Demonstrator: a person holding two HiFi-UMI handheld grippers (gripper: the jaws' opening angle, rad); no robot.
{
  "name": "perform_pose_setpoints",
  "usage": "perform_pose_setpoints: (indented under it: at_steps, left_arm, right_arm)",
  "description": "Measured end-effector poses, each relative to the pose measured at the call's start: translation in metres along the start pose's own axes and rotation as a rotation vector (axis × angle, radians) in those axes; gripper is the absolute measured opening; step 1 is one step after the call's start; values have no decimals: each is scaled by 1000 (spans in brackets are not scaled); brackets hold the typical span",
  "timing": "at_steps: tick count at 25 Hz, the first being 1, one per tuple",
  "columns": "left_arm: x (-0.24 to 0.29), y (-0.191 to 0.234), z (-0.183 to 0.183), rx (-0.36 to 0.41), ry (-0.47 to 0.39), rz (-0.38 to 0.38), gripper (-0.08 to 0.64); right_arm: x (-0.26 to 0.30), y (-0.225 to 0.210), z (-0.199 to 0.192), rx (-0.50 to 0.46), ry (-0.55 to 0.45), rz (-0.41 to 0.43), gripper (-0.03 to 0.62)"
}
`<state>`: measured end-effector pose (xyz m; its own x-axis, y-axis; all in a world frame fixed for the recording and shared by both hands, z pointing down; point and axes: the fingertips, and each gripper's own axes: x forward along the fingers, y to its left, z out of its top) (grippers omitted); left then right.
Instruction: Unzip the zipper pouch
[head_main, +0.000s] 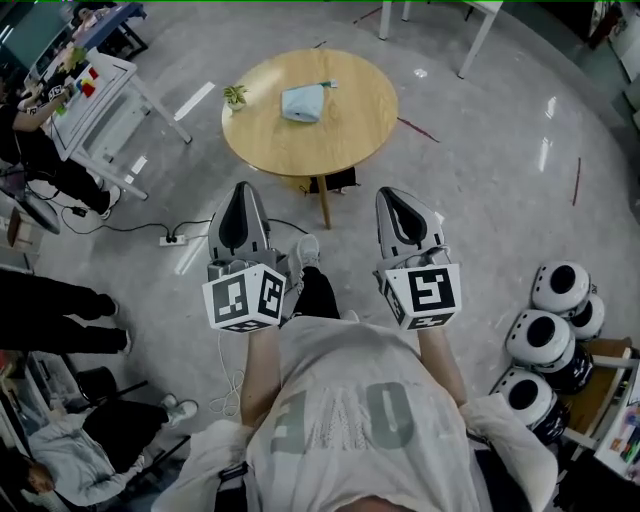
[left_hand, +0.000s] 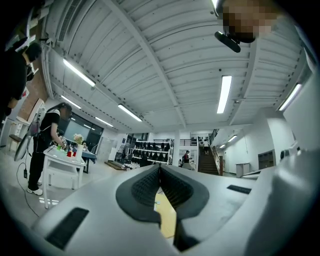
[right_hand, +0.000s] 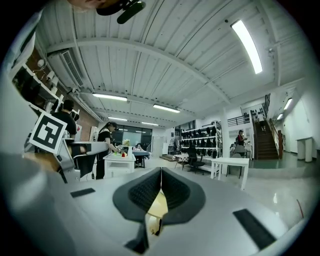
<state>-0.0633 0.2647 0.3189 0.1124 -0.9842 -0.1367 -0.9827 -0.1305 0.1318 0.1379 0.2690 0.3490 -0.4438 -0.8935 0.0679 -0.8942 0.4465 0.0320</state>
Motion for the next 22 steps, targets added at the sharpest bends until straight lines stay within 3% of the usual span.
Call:
perform_pose_setpoints:
  at_steps: [10, 22]
  left_arm:
    - [93, 24, -7, -12, -27, -28, 28]
    - [269, 108, -20, -12, 0, -75, 28]
  right_arm:
    - [83, -35, 10, -46, -3, -63, 29]
    - [268, -62, 21, -78, 66, -156, 29]
